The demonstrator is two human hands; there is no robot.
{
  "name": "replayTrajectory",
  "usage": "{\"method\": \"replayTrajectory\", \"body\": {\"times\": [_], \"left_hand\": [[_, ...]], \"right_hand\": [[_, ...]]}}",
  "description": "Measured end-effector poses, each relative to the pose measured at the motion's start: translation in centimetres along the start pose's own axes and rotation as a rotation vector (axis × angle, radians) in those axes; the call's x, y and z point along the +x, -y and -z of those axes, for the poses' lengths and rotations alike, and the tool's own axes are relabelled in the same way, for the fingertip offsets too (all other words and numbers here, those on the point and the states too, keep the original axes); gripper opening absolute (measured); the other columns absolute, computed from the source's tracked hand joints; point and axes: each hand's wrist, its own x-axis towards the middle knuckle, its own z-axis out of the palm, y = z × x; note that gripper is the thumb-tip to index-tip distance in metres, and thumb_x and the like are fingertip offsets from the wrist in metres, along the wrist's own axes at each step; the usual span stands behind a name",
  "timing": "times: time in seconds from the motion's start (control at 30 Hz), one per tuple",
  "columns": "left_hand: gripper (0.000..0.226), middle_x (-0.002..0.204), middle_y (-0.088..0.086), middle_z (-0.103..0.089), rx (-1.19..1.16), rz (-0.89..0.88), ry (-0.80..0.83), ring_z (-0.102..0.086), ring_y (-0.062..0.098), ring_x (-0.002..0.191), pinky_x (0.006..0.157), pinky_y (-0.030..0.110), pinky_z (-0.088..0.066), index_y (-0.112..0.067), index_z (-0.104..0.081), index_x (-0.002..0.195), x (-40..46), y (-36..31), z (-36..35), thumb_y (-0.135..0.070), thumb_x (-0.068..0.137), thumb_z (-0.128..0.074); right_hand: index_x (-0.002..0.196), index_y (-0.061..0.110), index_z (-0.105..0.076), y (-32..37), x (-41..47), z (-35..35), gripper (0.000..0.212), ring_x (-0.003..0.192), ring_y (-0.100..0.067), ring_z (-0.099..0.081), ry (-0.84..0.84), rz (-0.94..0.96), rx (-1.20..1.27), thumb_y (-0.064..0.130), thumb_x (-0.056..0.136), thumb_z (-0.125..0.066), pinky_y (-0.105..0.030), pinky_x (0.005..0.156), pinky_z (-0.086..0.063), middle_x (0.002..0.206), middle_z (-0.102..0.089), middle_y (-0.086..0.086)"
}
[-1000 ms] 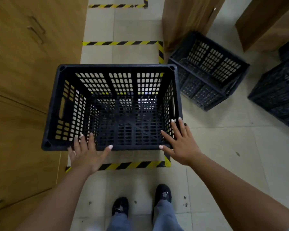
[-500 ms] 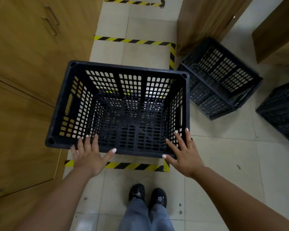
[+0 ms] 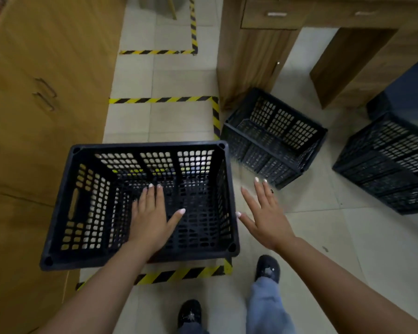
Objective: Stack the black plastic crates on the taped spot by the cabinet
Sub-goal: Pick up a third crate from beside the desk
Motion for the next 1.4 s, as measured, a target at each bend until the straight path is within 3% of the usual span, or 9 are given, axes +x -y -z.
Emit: {"method": "replayTrajectory", "body": {"times": [0.13, 0.23, 0.57, 0.7, 0.9, 1.2, 1.4], "left_hand": [[0.093, 0.162, 0.006, 0.007, -0.013, -0.115, -0.07, 0.007, 0.021, 0.148, 0.12, 0.042, -0.002, -0.011, 0.006, 0.153, 4.0, -7.5, 2.9, -0.071, 0.087, -0.022], [0.091, 0.162, 0.007, 0.005, 0.0, -0.163, -0.102, 0.005, 0.021, 0.149, 0.121, 0.041, -0.003, -0.012, 0.004, 0.153, 7.5, -13.1, 3.6, -0.069, 0.089, -0.026], [0.088, 0.161, 0.013, 0.0, 0.022, -0.137, -0.055, -0.003, 0.025, 0.148, 0.12, 0.044, -0.007, -0.008, -0.002, 0.153, 20.4, -30.4, 1.5, -0.063, 0.091, -0.033], [0.088, 0.161, 0.015, -0.007, 0.058, -0.124, -0.068, -0.007, 0.027, 0.148, 0.119, 0.044, -0.011, -0.006, -0.006, 0.152, 24.5, -35.1, 1.1, -0.063, 0.091, -0.035], [0.093, 0.161, 0.014, -0.009, 0.152, -0.17, -0.03, -0.009, 0.027, 0.148, 0.119, 0.045, -0.011, -0.007, -0.003, 0.153, 29.1, -38.7, 2.4, -0.067, 0.088, -0.034], [0.089, 0.161, 0.012, -0.01, 0.193, -0.179, -0.007, -0.009, 0.027, 0.148, 0.119, 0.045, -0.01, -0.009, -0.005, 0.153, 38.0, -38.9, 5.8, -0.062, 0.09, -0.037], [0.087, 0.158, 0.016, -0.018, 0.232, -0.236, -0.004, -0.015, 0.03, 0.146, 0.117, 0.047, -0.017, -0.006, -0.013, 0.151, 46.3, -38.6, 5.8, -0.06, 0.09, -0.041]], "right_hand": [[0.152, 0.029, -0.001, -6.0, 1.7, 2.9, 0.085, 0.141, -0.017, 0.027, -0.064, -0.096, 0.029, 0.074, 0.08, 0.002, -0.037, 0.118, 0.003, 0.152, 0.025, 0.001], [0.152, 0.029, 0.001, -11.5, 3.4, 4.6, 0.086, 0.141, -0.017, 0.026, -0.06, -0.149, 0.012, 0.073, 0.079, 0.004, -0.036, 0.115, 0.005, 0.155, 0.023, -0.002], [0.152, 0.026, 0.005, -31.8, 9.1, 8.0, 0.107, 0.147, -0.027, 0.015, 0.08, -0.203, -0.025, 0.075, 0.061, 0.033, -0.037, 0.116, 0.004, 0.16, 0.014, -0.011], [0.152, 0.026, 0.003, -37.8, 11.5, 9.6, 0.107, 0.147, -0.028, 0.013, 0.106, -0.2, -0.041, 0.074, 0.062, 0.033, -0.041, 0.117, 0.002, 0.16, 0.012, -0.011], [0.148, 0.029, 0.016, -42.4, 14.9, 11.4, 0.098, 0.147, -0.028, 0.012, 0.124, -0.235, -0.027, 0.074, 0.062, 0.032, -0.042, 0.118, 0.001, 0.161, 0.011, -0.011], [0.151, 0.025, 0.011, -44.0, 20.8, 14.7, 0.115, 0.147, -0.027, 0.014, 0.165, -0.327, 0.005, 0.075, 0.051, 0.039, -0.039, 0.117, 0.004, 0.16, 0.012, -0.011], [0.15, 0.025, 0.013, -44.7, 26.3, 11.9, 0.117, 0.147, -0.027, 0.015, 0.171, -0.443, 0.072, 0.076, 0.049, 0.04, -0.04, 0.118, 0.002, 0.16, 0.014, -0.011]]}}
